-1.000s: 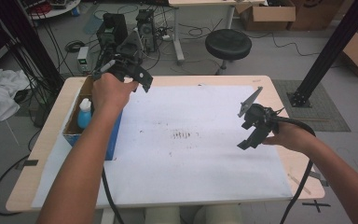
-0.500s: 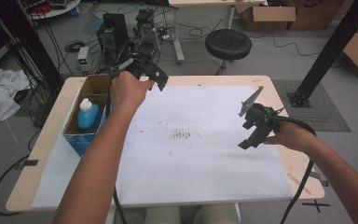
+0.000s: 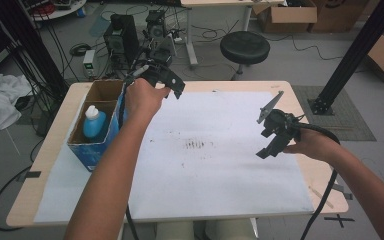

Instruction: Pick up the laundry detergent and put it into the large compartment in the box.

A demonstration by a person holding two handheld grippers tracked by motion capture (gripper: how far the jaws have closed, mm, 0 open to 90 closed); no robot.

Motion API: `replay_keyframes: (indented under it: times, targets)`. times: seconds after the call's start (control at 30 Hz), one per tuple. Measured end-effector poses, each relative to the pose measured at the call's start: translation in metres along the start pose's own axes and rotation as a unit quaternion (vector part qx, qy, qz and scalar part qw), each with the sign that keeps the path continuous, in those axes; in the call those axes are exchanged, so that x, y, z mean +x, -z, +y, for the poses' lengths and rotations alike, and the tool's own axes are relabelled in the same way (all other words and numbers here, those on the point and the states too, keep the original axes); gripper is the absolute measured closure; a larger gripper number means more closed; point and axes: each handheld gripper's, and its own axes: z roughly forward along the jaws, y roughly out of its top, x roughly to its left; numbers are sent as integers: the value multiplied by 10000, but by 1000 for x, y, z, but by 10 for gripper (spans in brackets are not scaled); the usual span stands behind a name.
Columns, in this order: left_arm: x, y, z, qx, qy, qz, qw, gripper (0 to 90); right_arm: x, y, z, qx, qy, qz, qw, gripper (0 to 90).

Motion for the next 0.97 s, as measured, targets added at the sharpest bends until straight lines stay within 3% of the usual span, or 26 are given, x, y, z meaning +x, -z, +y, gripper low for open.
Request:
replay_keyframes:
  times: [0.4,0.97]
  targets:
    - [3,-4,-5,-17,90,-35,10000,191,3,-1,2,-2,44,13,10000,170]
    - [0,-4,-6,1,42,-27,10000,196,4,0,0,-28,46,-5,10000,170]
